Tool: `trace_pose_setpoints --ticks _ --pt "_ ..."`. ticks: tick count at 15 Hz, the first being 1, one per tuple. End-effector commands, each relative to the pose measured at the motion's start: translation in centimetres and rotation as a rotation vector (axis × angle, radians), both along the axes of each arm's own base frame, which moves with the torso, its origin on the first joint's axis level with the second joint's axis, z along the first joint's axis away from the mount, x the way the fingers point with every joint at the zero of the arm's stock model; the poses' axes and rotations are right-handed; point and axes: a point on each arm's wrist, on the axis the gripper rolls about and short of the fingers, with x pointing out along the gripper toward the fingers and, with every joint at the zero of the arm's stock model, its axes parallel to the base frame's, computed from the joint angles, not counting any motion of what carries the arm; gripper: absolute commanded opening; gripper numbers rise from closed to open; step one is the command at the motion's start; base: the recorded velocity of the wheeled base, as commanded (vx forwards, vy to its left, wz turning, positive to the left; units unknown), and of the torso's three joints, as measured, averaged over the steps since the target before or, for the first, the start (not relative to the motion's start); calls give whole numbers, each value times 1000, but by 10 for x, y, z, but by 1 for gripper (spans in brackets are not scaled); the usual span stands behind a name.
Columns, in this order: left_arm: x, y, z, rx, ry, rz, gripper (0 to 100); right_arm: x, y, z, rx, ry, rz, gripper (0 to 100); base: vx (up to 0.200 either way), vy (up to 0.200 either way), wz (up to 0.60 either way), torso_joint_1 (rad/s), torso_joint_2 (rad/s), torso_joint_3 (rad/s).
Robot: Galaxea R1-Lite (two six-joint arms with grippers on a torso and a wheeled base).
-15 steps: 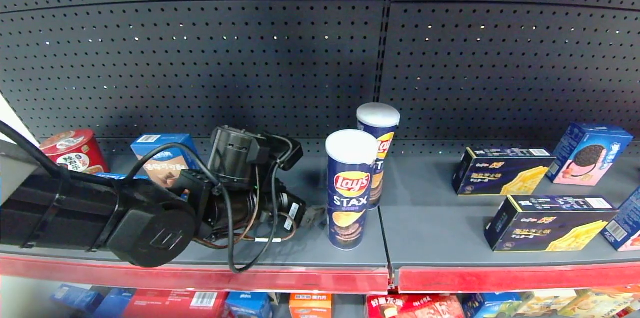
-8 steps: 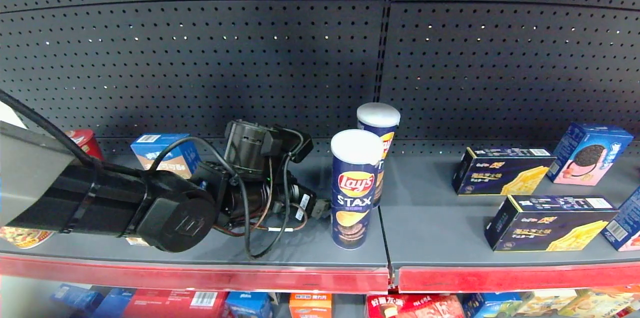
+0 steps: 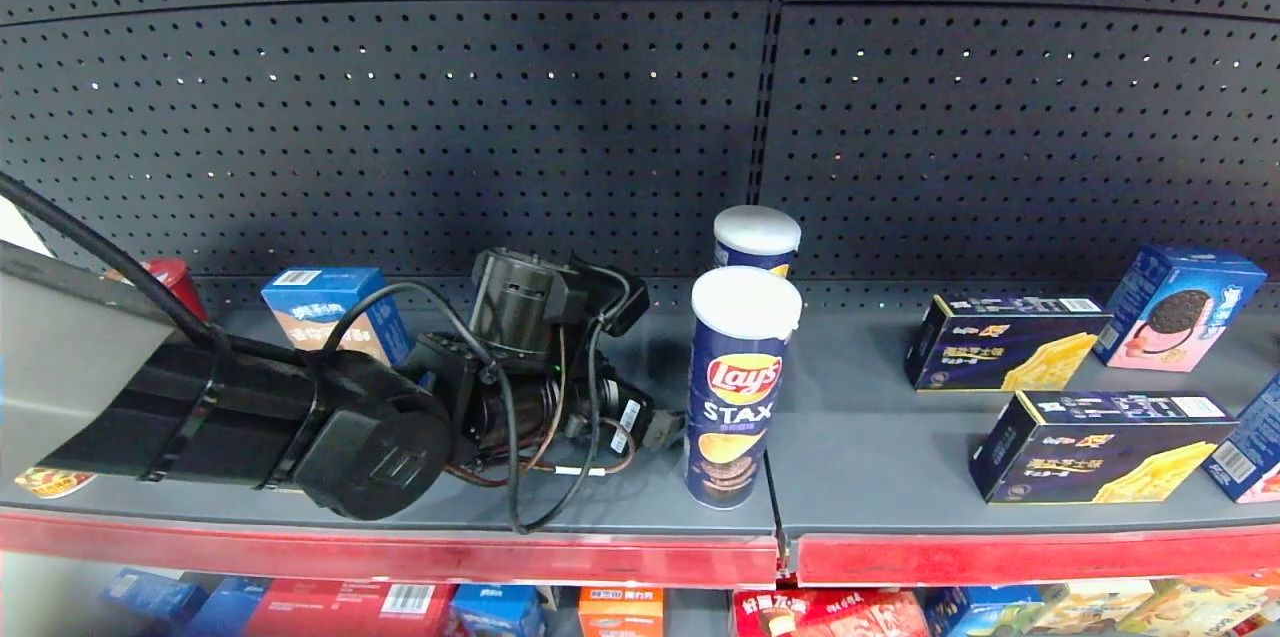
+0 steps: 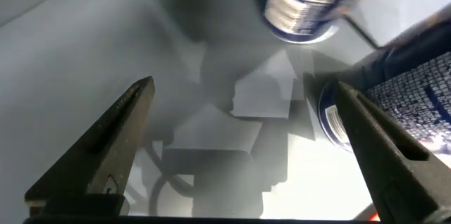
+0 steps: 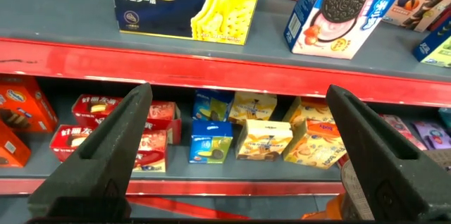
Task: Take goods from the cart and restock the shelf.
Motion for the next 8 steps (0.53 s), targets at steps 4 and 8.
trace_pose_setpoints --ticks 4,8 --pt "-2 -3 1 -3 -4 -9 100 0 0 0 -1 1 1 100 0 0 0 0 0 0" --pt "-5 -7 1 -3 -4 -23 100 0 0 0 -1 1 1 100 0 0 0 0 0 0"
